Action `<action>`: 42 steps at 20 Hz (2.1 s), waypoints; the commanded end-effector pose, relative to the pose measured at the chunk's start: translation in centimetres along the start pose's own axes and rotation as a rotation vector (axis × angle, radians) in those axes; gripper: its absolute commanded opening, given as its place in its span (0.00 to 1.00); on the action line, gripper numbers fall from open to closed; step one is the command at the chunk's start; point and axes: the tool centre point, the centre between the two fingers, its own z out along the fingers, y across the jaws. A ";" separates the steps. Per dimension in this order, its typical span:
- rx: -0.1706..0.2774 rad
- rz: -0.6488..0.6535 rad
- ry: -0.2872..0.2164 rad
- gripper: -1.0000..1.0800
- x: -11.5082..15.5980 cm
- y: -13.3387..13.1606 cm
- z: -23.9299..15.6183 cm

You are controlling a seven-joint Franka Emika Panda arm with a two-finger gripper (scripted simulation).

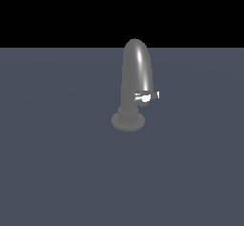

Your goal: Turn on the faucet by rotating a designated handle.

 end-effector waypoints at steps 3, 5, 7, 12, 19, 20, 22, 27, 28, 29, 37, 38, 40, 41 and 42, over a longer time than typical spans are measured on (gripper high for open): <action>0.000 0.001 -0.001 0.00 0.0 0.0 0.0; 0.002 0.005 -0.006 0.00 0.2 0.0 0.0; 0.005 0.011 -0.014 0.00 0.4 -0.1 0.0; 0.016 0.038 -0.046 0.00 1.4 -0.3 0.0; 0.044 0.104 -0.125 0.00 3.8 -0.6 0.1; 0.049 0.117 -0.140 0.00 4.3 -0.6 0.1; 0.060 0.143 -0.171 0.00 5.2 -0.7 0.2; 0.088 0.211 -0.252 0.00 7.7 -0.8 0.6; 0.094 0.224 -0.269 0.00 8.2 -0.8 0.7; 0.100 0.238 -0.285 0.00 8.7 -0.8 0.8; 0.147 0.351 -0.420 0.00 12.6 -0.4 2.0; 0.153 0.365 -0.437 0.00 13.1 -0.3 2.2; 0.165 0.394 -0.472 0.00 14.1 -0.2 2.6; 0.171 0.409 -0.489 0.00 14.5 -0.1 2.8; 0.177 0.423 -0.507 0.00 15.0 0.0 3.0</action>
